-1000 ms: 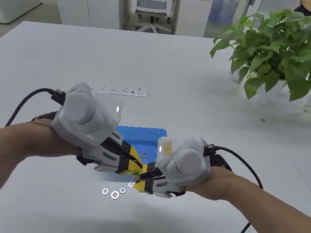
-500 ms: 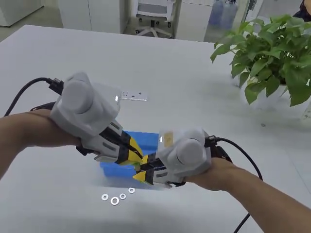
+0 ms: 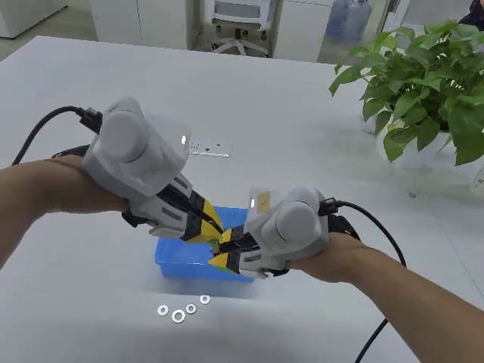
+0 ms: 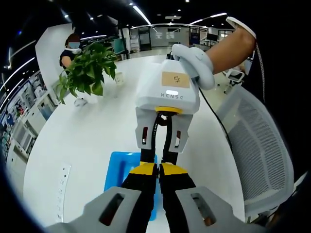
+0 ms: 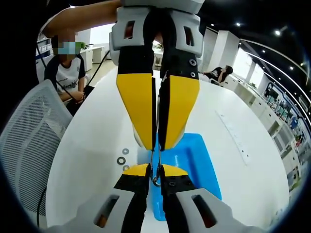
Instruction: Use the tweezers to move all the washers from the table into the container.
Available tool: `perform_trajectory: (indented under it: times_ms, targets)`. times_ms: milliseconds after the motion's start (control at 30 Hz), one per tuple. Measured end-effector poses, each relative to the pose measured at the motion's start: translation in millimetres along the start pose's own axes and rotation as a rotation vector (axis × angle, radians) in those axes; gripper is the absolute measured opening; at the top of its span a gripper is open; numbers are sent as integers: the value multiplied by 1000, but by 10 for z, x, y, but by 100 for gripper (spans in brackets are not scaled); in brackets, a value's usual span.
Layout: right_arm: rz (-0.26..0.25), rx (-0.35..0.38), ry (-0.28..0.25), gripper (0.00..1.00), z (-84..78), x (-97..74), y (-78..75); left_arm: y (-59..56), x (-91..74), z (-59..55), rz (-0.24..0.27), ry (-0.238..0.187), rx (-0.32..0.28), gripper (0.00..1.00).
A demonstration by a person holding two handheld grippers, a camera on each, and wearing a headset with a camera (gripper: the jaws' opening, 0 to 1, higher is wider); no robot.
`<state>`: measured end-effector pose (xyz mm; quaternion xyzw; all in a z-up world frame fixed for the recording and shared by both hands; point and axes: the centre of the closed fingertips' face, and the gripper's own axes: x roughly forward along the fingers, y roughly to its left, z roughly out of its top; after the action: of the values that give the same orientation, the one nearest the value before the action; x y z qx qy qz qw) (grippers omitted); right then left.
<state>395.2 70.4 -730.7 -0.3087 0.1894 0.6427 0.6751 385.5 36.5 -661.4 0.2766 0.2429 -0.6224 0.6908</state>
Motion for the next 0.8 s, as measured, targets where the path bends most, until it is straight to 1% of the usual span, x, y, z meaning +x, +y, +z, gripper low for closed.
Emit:
perform_trajectory:
  times_ms: [267, 800]
  targets:
    - [8, 12, 4, 10, -90, 51, -71, 90, 58, -80, -6, 11, -4, 6]
    - [15, 39, 8, 11, -223, 155, -196, 247, 177, -192, -12, 6, -25, 6]
